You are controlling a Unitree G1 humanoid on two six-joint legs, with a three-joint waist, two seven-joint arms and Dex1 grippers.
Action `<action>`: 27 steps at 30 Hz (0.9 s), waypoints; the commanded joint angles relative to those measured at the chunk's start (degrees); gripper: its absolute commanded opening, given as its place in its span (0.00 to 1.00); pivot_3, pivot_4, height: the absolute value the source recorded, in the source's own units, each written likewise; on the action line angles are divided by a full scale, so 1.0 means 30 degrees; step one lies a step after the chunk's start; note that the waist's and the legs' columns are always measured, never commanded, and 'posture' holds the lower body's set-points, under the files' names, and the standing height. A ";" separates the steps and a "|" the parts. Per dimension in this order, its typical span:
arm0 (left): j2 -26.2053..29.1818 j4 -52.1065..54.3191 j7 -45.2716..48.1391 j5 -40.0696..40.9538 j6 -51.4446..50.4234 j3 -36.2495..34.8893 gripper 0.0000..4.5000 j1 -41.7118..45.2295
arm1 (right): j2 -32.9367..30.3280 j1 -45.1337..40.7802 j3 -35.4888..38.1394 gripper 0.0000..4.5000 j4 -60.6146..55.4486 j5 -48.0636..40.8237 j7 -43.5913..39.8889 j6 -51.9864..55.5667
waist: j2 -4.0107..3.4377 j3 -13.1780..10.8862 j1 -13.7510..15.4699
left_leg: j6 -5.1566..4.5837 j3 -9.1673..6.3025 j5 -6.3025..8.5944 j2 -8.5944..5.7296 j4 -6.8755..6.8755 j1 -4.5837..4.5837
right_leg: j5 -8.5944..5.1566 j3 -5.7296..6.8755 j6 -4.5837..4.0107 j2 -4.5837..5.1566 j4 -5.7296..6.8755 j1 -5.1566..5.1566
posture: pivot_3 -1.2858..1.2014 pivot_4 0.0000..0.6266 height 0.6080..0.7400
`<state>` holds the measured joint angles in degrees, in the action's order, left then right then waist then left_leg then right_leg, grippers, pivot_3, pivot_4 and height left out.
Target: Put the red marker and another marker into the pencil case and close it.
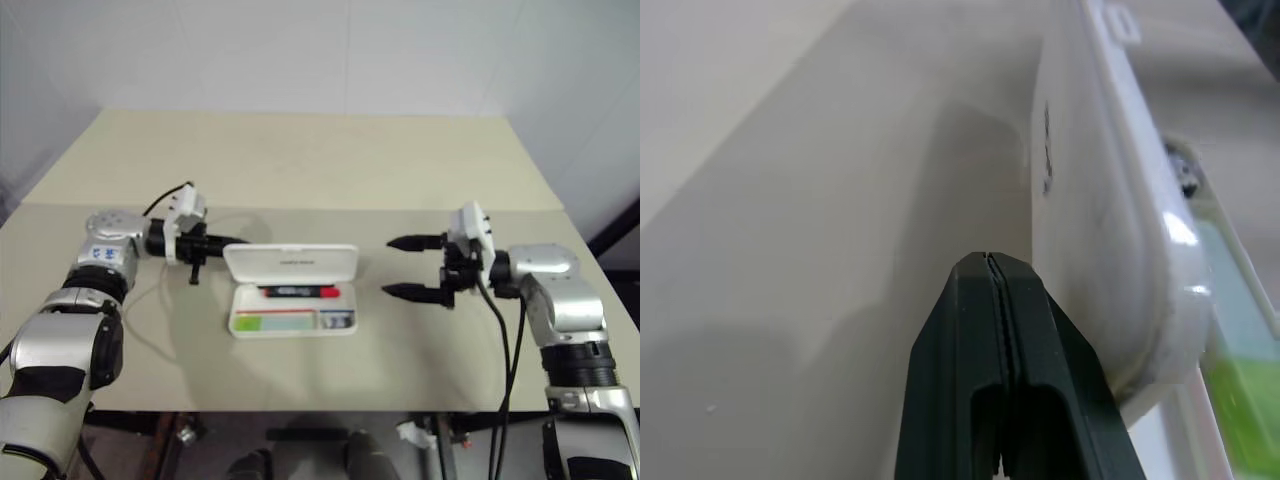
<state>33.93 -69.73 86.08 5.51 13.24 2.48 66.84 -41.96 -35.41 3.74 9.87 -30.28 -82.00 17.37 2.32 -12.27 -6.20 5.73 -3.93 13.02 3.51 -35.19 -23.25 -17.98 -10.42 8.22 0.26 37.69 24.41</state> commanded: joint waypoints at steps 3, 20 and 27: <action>0.0623 0.3376 0.2138 0.2317 0.0335 0.2860 0.01 -0.0511 | -0.0278 -0.1214 0.1296 1.00 0.1487 -0.1061 -0.1558 -0.0623 | -0.0007 -0.0004 -0.0038 | 0.0000 0.0001 0.0000 0.0000 -0.0001 0.0002 | 0.0001 -0.0003 0.0002 0.0003 0.0000 -0.0003 | 0.52 0.24 1.00; 0.0982 0.7761 0.2138 0.2007 0.3681 0.8402 0.01 -0.2879 | -0.0297 -0.1965 0.0721 1.00 0.3754 -0.0223 -0.2340 -0.2103 | -0.0042 -0.0018 -0.0022 | -0.0011 0.0003 -0.0007 -0.0002 -0.0028 0.0018 | 0.0001 -0.0012 0.0001 0.0001 0.0021 -0.0011 | 0.52 0.24 1.00; 0.0900 0.6037 0.1543 -0.1438 0.6681 0.9134 0.01 -0.2743 | -0.0355 -0.1591 0.0722 1.00 0.3519 -0.0202 -0.2164 -0.2031 | -0.0081 0.0005 -0.0041 | -0.0017 0.0002 -0.0010 -0.0004 -0.0080 0.0057 | 0.0003 -0.0012 0.0004 -0.0005 0.0021 -0.0071 | 0.52 0.24 1.00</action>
<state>36.05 -48.36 86.07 6.82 31.32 26.93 60.58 -42.47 -40.31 4.98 22.43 -30.34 -86.69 11.49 2.08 -12.26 -6.32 5.67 -3.92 12.99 3.49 -35.48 -22.93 -17.97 -10.48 8.23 0.24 37.73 24.03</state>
